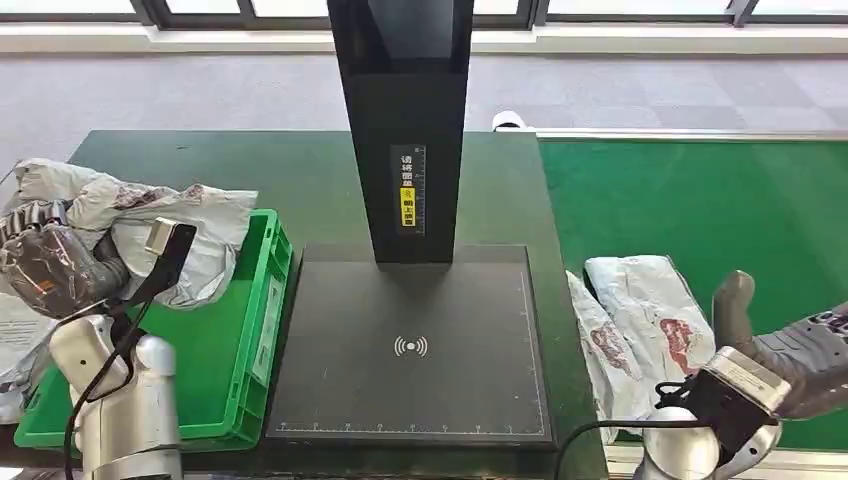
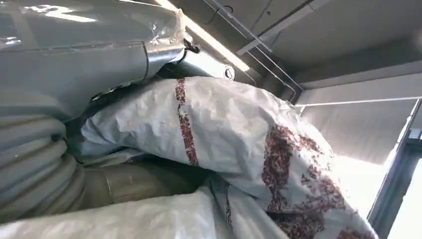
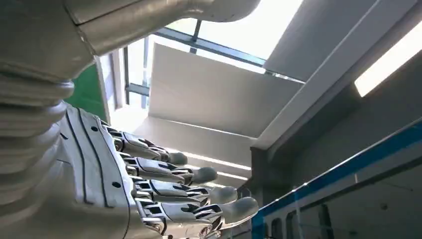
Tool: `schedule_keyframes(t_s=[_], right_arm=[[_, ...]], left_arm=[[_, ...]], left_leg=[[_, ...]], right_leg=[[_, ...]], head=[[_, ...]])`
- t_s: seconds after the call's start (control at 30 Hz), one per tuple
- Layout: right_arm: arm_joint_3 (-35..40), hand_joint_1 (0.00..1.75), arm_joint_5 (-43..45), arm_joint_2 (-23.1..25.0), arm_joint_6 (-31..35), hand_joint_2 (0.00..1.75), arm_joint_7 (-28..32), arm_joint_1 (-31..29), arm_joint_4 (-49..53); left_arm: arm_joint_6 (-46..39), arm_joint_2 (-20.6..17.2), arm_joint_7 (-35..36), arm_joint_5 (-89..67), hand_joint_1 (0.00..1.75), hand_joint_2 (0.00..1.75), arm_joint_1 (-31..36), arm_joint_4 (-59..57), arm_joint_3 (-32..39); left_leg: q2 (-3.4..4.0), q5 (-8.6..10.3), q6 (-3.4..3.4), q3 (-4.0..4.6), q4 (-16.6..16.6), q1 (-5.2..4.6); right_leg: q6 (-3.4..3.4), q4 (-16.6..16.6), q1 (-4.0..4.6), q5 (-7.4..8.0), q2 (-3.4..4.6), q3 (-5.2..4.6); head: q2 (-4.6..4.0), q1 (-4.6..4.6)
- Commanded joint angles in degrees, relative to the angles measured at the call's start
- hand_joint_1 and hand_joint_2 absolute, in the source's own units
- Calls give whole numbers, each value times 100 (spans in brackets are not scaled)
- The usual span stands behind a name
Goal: Moved the parcel from conveyor to table for the left to box.
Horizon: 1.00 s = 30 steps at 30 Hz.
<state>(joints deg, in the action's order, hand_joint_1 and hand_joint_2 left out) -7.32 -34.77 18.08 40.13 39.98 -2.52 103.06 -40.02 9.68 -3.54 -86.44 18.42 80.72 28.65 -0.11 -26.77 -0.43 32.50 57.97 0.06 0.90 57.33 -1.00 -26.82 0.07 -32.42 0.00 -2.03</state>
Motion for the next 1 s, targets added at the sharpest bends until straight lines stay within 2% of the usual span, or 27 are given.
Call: schedule_keyframes(t_s=[0.03,0.23,0.27,0.6,0.63,0.73,0.9,0.93,0.97,1.0], right_arm=[[-56,0,67,192,-13,175,2,231,-244],[-52,0,67,192,-13,175,2,223,-270],[-50,0,69,192,-13,175,2,216,-282],[-51,0,50,192,-13,175,2,198,-361],[-127,0,-158,192,-13,175,2,179,-389],[-127,0,-162,192,-13,175,2,163,-477],[-127,0,-162,192,-13,175,2,163,-477],[-110,0,-171,192,-13,175,2,147,-525],[-101,0,-175,192,-13,175,2,155,-531],[-80,0,-193,192,-13,175,2,149,-554]], left_arm=[[2,-219,196,132,0,175,335,-686,419],[2,-153,207,100,0,175,370,-663,402],[2,-135,195,104,0,0,369,-650,414],[2,-44,10,293,0,0,371,-588,554],[2,115,-416,637,0,0,449,-499,815],[2,356,-990,977,0,0,587,-288,1269],[2,356,-990,977,0,0,587,-288,1269],[2,458,-1327,1374,0,0,671,-149,1452],[2,709,-2124,1849,0,0,803,-120,1961],[2,852,-2973,2997,0,0,926,-284,2142]], left_leg=[[0,3,-4,-5,-7,6],[-5,3,-3,-1,-4,12],[-6,6,-4,0,-9,14],[-7,4,-5,1,-5,12],[-6,4,-4,1,-4,10],[-9,6,-4,4,-5,13],[-5,2,-3,3,-2,11],[-7,6,-4,2,-9,13],[-5,3,-3,3,-3,11],[-7,6,-4,3,-7,15]], right_leg=[[-7,-7,6,3,-1,6],[-9,-8,12,4,-6,7],[-11,-13,15,7,-7,6],[-10,-9,12,4,-7,6],[-9,-8,10,4,-6,5],[-10,-11,14,6,-10,4],[-8,-7,12,4,-5,5],[-11,-15,14,7,-7,7],[-8,-8,11,4,-5,5],[-11,-16,16,8,-8,7]], head=[[0,0],[0,0],[0,0],[0,0],[0,0],[2,0],[0,0],[2,-2],[2,0],[0,-2]])
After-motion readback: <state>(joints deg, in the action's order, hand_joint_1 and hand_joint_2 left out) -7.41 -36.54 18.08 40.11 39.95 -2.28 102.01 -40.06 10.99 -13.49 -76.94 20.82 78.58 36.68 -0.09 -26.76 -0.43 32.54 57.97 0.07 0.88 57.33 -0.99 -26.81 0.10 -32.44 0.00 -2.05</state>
